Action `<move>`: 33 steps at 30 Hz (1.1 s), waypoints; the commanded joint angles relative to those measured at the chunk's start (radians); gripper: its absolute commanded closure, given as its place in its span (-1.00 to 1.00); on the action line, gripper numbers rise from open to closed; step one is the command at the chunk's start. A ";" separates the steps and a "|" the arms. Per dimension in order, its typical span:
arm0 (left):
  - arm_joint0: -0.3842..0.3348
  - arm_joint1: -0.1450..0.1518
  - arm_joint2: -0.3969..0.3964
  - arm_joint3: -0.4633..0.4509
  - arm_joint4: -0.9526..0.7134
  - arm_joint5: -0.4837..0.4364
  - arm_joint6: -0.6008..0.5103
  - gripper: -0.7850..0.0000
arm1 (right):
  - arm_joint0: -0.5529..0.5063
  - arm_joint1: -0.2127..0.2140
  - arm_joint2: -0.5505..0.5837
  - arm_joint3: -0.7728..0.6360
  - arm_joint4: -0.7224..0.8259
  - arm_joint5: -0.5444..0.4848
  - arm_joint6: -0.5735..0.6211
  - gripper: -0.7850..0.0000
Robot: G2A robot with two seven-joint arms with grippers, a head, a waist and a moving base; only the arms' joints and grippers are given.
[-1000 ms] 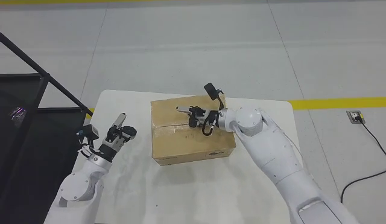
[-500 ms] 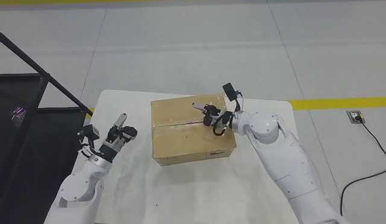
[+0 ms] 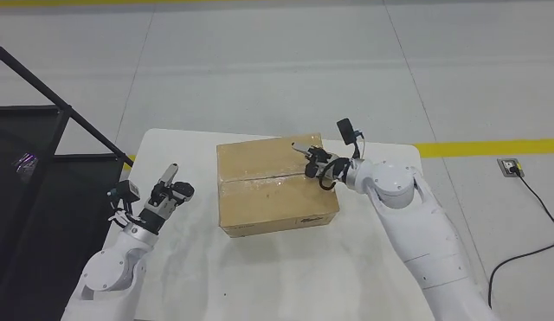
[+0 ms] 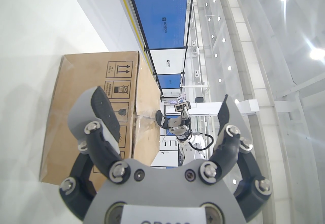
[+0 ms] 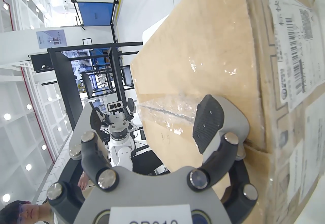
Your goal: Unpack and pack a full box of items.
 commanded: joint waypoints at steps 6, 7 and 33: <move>-0.003 0.002 -0.008 0.001 -0.005 -0.005 -0.002 -1.00 | -0.048 0.017 0.044 -0.077 -0.001 0.005 -0.013 -1.00; -0.003 0.002 -0.010 0.001 -0.007 -0.005 -0.002 -1.00 | -0.057 0.019 0.052 -0.091 0.000 0.001 -0.017 -1.00; 0.022 0.012 -0.058 -0.054 -0.011 -0.017 -0.023 -1.00 | -0.250 0.050 0.187 -0.337 0.073 -0.252 -0.113 -1.00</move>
